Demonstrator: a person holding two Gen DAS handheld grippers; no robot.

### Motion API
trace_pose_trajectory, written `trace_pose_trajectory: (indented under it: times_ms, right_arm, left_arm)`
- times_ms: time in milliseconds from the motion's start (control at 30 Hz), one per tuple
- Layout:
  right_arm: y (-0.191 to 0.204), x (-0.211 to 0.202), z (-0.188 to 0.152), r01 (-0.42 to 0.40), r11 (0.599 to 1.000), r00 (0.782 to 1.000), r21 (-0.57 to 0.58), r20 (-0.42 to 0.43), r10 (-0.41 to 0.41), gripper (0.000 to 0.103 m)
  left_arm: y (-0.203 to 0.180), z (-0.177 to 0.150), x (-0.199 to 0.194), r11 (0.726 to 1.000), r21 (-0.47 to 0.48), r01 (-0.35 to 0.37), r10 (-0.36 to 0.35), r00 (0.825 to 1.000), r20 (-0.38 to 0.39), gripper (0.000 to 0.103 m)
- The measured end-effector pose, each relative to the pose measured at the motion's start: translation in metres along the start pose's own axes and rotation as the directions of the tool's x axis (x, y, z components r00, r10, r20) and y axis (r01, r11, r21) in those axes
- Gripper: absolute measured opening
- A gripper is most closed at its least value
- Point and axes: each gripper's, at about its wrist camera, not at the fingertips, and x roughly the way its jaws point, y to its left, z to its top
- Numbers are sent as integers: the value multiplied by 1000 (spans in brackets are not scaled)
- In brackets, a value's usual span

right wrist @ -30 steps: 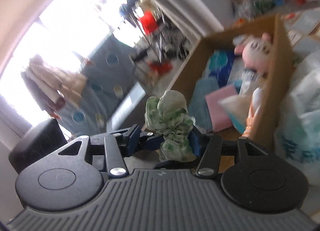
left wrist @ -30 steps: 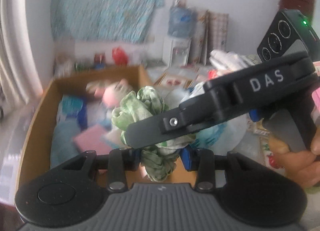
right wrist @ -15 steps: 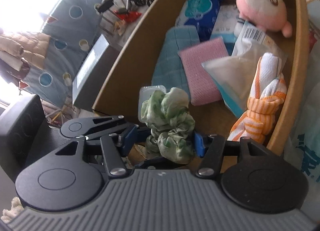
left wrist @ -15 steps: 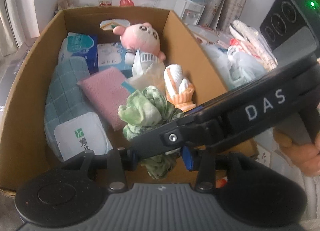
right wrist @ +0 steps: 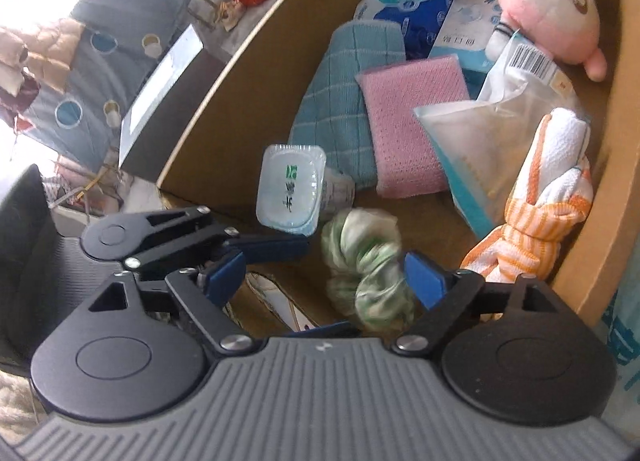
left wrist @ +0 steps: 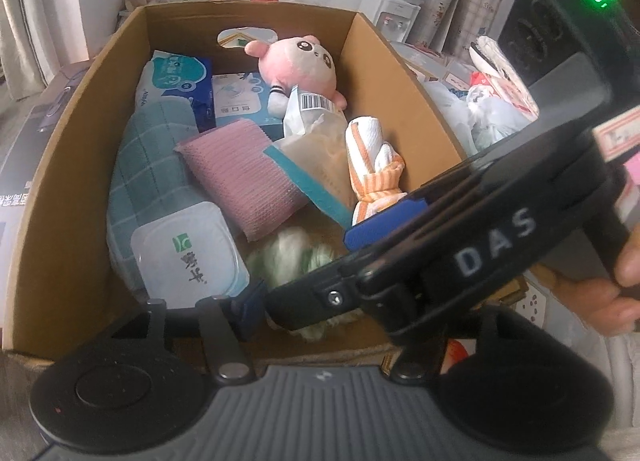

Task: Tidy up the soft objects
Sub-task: 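Move the right tool back to the gold tea box on the mat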

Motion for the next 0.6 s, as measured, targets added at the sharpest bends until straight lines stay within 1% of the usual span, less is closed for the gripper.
trace_pose_trajectory:
  times_ms: [100, 167, 267, 367, 467, 500, 567, 600]
  right_arm:
    - [-1, 1, 1, 2, 1000, 1000, 3, 2, -2, 87]
    - [-2, -2, 2, -7, 1000, 1000, 12, 18, 7, 87]
    - [-3, -13, 1, -28, 1000, 998, 10, 65, 28, 87]
    - [-3, -36, -3, -73, 997, 987, -4, 140, 73, 87]
    - [-10, -69, -13, -141, 990, 960, -2, 242, 138, 87]
    - [-14, -81, -19, -164, 986, 948, -3, 278, 158, 87]
    - [-24, -110, -35, -201, 979, 915, 2, 356, 188, 87]
    - [-31, -127, -46, -216, 976, 895, 4, 401, 196, 87]
  left_arm:
    - [1, -1, -4, 1000, -5, -9, 9, 1000, 16, 65]
    - [0, -2, -9, 1000, -5, -13, 13, 999, 30, 65]
    - [-5, -5, -17, 1000, 1, -21, 21, 998, 56, 66]
    - [-14, -8, -29, 999, 29, -39, 36, 994, 105, 69]
    - [-30, -13, -44, 996, 59, -60, 48, 983, 176, 71]
    - [-36, -14, -49, 996, 69, -63, 48, 978, 203, 73]
    - [-51, -17, -59, 994, 88, -59, 34, 963, 267, 77]
    - [-59, -18, -62, 994, 96, -54, 23, 956, 294, 80]
